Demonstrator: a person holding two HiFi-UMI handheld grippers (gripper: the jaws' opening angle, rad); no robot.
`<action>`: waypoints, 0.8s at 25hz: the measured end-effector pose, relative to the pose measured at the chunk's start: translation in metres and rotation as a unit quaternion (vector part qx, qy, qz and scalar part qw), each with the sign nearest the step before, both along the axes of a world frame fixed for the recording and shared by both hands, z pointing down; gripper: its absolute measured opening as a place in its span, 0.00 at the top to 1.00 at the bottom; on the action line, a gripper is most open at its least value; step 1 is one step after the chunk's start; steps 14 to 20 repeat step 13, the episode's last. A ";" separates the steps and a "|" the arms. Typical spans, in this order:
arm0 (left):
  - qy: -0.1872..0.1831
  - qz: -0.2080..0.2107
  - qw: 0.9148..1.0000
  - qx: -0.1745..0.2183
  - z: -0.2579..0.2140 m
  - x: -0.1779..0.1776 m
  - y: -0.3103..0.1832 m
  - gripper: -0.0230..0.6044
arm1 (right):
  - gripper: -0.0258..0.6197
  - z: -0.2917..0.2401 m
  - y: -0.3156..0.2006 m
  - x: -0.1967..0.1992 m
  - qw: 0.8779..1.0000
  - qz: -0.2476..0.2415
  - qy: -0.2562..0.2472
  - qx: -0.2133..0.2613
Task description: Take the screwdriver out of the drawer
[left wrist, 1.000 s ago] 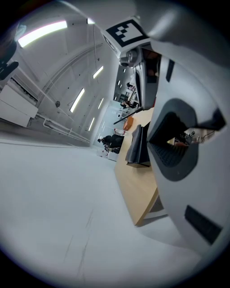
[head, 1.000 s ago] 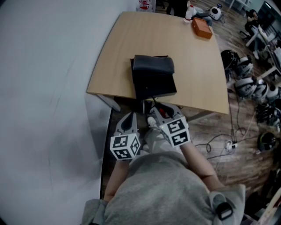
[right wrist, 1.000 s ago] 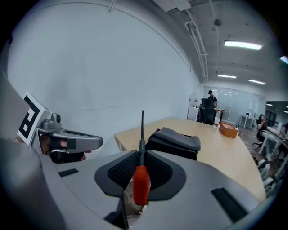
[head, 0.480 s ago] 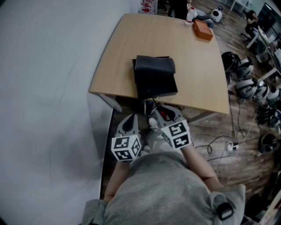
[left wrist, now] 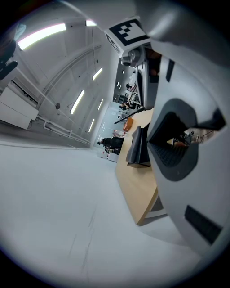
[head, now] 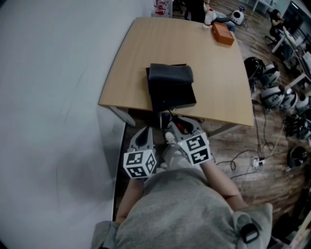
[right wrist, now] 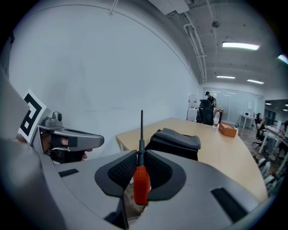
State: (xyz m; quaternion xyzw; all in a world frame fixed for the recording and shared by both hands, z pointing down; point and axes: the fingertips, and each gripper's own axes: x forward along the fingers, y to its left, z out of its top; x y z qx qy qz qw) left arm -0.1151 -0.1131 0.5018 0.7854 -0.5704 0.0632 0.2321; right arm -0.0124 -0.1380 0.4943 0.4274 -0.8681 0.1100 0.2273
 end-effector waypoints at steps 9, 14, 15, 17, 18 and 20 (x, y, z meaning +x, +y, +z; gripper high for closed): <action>0.003 0.005 1.000 -0.002 0.001 0.000 -0.007 0.96 | 0.86 -0.003 -0.007 -0.002 1.000 0.004 0.000 0.004; 0.004 0.005 1.000 -0.003 -0.001 0.000 -0.009 0.96 | 0.86 -0.007 -0.009 -0.002 1.000 0.006 -0.001 0.006; 0.004 0.005 1.000 -0.003 -0.001 0.000 -0.009 0.96 | 0.86 -0.007 -0.009 -0.002 1.000 0.006 -0.001 0.006; 0.004 0.005 1.000 -0.003 -0.001 0.000 -0.009 0.96 | 0.86 -0.007 -0.009 -0.002 1.000 0.006 -0.001 0.006; 0.004 0.005 1.000 -0.003 -0.001 0.000 -0.009 0.96 | 0.86 -0.007 -0.009 -0.002 1.000 0.006 -0.001 0.006; 0.004 0.005 1.000 -0.003 -0.001 0.000 -0.009 0.96 | 0.86 -0.007 -0.009 -0.002 1.000 0.006 -0.001 0.006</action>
